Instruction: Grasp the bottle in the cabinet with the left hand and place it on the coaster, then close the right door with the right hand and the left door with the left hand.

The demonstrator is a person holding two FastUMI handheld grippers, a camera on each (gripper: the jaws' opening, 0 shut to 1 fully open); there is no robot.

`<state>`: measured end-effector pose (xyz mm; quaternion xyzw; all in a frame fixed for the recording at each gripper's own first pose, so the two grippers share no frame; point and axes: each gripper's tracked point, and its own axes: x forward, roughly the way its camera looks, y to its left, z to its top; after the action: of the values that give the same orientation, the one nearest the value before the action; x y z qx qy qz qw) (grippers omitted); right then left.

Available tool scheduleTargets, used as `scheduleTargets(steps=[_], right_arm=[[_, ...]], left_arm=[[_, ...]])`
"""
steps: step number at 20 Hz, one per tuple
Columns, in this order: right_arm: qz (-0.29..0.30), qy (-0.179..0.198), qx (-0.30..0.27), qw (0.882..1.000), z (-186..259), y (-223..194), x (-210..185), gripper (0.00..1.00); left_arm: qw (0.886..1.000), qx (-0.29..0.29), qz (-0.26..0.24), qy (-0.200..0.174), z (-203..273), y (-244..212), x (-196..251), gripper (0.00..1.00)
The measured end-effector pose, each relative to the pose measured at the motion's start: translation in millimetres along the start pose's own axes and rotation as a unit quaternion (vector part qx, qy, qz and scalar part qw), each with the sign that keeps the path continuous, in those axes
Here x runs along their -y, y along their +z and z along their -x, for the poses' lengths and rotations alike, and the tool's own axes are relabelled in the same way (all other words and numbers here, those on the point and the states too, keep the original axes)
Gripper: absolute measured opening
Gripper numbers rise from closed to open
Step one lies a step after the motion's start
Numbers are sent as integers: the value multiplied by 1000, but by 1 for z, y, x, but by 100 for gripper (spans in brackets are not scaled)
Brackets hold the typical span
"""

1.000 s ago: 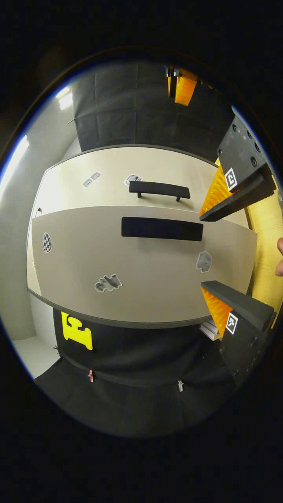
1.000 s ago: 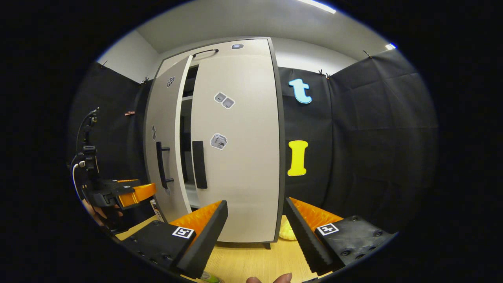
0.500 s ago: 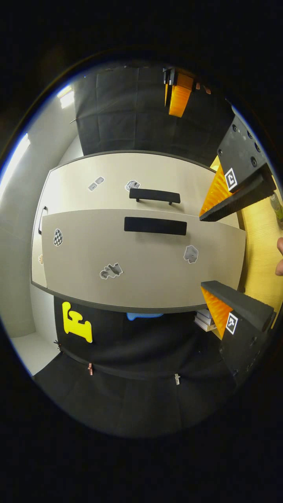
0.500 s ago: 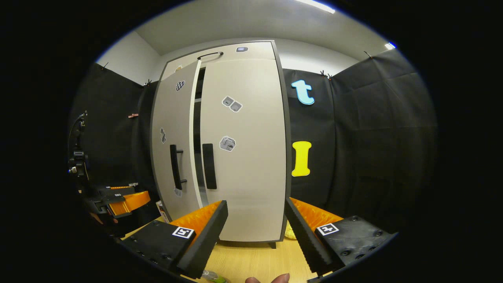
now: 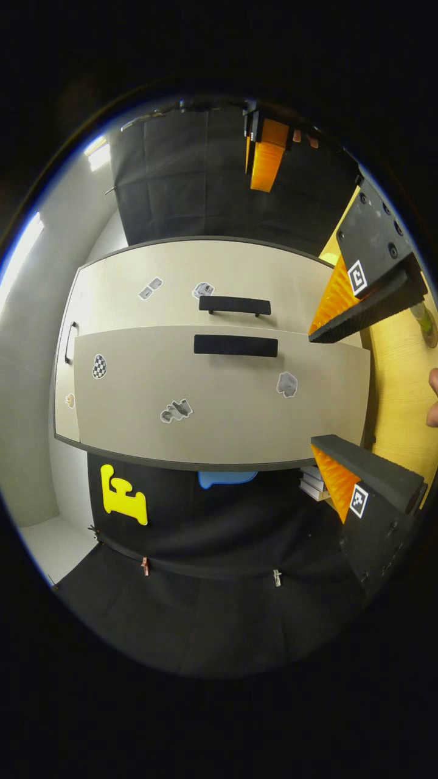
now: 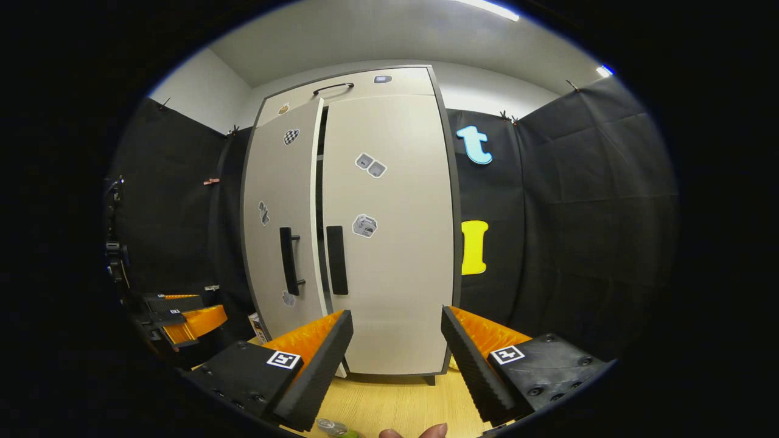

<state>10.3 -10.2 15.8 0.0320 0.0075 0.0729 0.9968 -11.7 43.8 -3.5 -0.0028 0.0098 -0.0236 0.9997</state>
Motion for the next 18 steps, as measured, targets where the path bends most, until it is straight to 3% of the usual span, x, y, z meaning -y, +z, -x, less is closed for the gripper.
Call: scheduleTargets(steps=[18], right_arm=[[3,4,-4,1000,12,0,-2,97]], left_arm=[[1000,-3,1,-4,8,-7,-3,96]])
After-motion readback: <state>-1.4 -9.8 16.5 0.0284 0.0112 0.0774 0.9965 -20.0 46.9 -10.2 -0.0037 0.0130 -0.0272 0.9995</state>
